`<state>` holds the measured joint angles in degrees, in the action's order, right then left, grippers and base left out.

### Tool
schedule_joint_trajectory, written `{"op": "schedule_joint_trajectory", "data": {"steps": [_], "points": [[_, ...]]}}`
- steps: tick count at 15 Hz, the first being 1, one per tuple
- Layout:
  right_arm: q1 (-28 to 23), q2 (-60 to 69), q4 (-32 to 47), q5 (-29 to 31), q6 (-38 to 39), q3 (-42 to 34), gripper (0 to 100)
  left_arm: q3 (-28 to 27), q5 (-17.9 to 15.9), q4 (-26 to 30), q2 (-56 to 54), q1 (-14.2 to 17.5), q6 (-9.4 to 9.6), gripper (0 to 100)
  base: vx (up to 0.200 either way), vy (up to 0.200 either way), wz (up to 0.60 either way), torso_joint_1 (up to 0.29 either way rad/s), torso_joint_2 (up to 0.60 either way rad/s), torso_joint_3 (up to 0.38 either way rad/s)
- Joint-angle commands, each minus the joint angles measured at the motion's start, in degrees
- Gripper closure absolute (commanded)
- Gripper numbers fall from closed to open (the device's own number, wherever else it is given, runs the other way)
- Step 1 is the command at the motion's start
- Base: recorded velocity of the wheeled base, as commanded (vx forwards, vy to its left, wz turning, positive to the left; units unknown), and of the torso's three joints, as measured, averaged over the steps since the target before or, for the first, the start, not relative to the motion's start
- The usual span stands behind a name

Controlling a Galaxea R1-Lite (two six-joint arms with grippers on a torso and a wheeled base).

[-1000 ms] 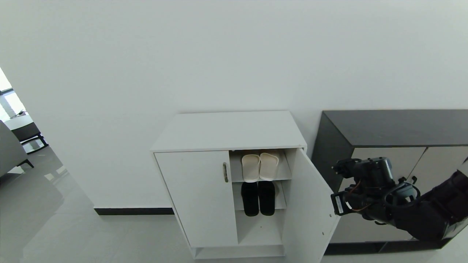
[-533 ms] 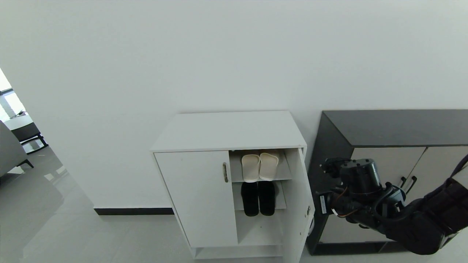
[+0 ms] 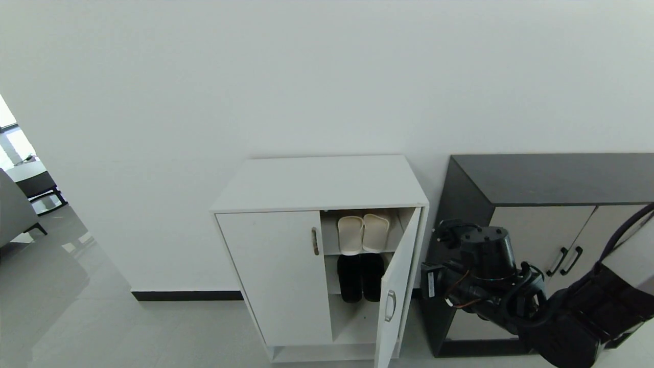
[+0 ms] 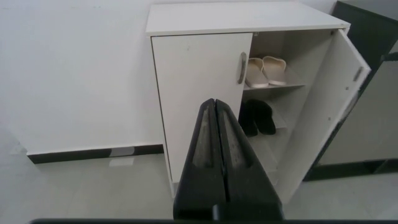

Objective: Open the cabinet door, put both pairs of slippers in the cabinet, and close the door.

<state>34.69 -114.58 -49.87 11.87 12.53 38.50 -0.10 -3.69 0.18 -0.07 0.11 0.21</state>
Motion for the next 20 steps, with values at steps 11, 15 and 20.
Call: {"op": "schedule_joint_trajectory", "data": {"steps": [11,15,20], "points": [[4.68,-14.62,-40.13,-1.15,-1.46,-8.44,100,0.01,0.00,-0.01,0.07,0.07,0.06,100,0.000,0.000,0.00,0.000,0.00,0.000],[5.30,-14.71,-40.13,-3.35,-1.72,-10.11,100,0.01,0.00,-0.01,0.07,0.07,0.06,100,0.050,0.000,0.00,0.003,0.00,0.001],[5.82,-15.50,-40.13,-3.44,-2.07,-10.55,100,0.01,0.00,-0.01,0.07,0.07,0.06,100,0.200,0.000,0.00,0.002,0.00,0.003]]}}
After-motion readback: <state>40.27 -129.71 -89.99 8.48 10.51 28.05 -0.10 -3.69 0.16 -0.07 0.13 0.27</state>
